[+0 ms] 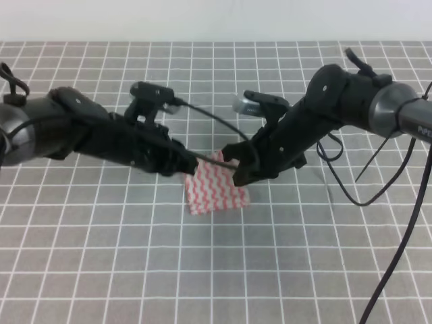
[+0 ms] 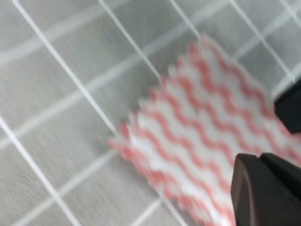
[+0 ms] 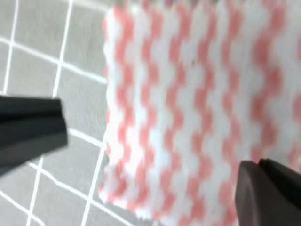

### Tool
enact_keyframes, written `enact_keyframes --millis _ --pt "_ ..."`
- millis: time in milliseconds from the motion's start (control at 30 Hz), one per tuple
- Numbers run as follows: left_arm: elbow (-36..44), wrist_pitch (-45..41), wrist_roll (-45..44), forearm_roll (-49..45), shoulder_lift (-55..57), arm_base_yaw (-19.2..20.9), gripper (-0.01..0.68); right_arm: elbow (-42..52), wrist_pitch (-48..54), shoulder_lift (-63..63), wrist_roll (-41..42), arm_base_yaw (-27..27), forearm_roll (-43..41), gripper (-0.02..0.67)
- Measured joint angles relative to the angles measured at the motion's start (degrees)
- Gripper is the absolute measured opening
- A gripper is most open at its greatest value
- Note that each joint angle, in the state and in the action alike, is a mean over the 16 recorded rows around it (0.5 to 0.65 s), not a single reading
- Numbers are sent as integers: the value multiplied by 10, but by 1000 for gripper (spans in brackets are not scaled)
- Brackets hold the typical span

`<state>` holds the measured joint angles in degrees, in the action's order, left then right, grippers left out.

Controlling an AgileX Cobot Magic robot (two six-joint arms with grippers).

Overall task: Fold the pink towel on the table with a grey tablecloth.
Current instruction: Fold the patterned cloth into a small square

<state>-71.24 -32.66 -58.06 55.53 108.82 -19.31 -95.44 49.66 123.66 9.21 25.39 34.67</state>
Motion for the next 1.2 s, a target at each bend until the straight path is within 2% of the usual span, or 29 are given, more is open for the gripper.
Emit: enact_keyframes --millis 433,1200 --pt "-20 55 0 34 9 0 -3 -16 -53 -3 1 -8 22 -16" --pt "-29 61 -3 45 62 0 -3 -17 -114 3 11 -8 50 -16"
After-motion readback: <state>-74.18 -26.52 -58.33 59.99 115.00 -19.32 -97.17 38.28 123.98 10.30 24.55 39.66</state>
